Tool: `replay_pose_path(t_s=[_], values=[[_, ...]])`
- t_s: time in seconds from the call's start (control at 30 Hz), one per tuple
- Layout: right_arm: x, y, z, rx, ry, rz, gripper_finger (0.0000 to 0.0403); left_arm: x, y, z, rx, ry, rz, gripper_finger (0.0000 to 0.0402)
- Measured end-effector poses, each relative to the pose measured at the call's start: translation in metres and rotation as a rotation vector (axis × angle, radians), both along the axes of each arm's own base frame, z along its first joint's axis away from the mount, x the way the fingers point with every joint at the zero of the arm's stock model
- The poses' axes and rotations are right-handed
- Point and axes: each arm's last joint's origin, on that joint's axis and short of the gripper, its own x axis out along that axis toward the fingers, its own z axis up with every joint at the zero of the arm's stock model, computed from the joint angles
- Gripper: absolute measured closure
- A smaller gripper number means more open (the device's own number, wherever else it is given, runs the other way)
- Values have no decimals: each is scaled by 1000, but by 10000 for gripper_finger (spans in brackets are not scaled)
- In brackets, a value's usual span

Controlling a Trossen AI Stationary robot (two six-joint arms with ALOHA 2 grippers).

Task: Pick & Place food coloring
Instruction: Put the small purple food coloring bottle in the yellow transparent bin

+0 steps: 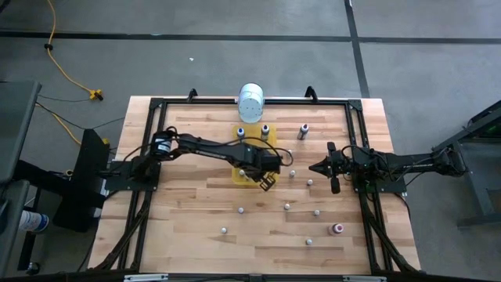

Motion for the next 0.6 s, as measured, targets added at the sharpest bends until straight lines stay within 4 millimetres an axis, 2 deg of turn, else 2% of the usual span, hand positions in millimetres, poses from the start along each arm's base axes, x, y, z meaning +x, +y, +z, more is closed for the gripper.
replay_pose_path(t_s=[0.1, 0.3, 0.6], values=[[0, 0, 0, 0, 0, 0, 402, 2, -2, -7, -1, 15, -4, 365], [0, 0, 0, 0, 0, 0, 402, 3, -3, -7, 0, 7, -11, 360], [0, 0, 0, 0, 0, 0, 402, 2, -2, -8, -7, 23, -24, 308]])
